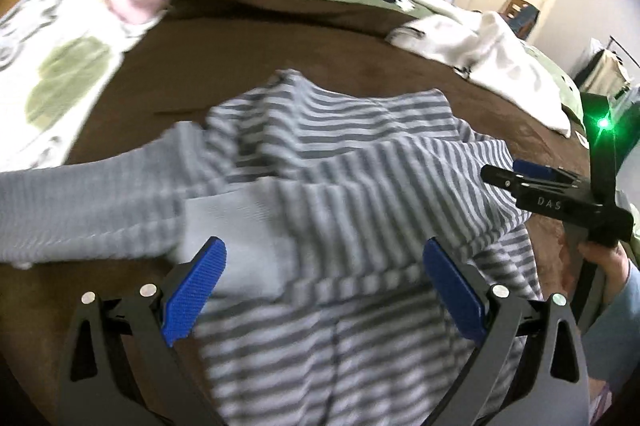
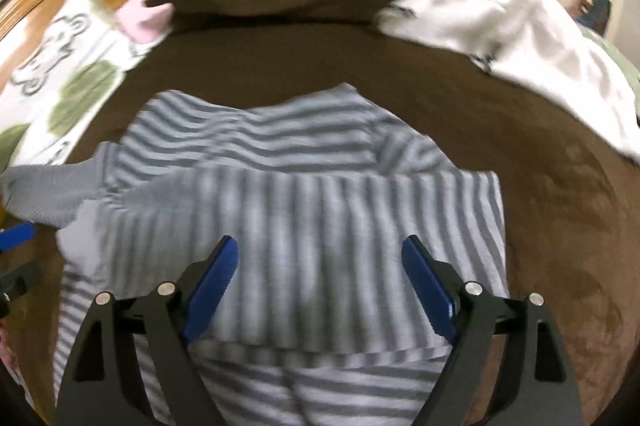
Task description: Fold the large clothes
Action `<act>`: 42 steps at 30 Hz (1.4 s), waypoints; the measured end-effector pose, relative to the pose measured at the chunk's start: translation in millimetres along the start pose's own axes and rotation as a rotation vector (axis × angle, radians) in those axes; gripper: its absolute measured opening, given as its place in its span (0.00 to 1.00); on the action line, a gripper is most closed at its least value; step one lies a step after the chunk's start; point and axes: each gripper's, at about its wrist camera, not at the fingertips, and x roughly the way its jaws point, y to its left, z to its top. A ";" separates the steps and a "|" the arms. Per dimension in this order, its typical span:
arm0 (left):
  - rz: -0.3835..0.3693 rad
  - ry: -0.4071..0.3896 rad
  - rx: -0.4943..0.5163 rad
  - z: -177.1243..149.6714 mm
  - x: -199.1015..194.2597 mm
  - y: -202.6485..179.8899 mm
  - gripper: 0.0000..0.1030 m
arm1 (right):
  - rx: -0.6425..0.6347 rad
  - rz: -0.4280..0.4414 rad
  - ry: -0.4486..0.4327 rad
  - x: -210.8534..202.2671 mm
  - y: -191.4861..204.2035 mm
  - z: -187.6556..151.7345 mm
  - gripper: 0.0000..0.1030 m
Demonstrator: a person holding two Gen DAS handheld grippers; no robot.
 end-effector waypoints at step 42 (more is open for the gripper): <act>0.297 -0.150 -0.413 -25.1 -102.9 179.7 0.94 | -0.139 -0.006 0.017 13.8 63.8 13.1 0.94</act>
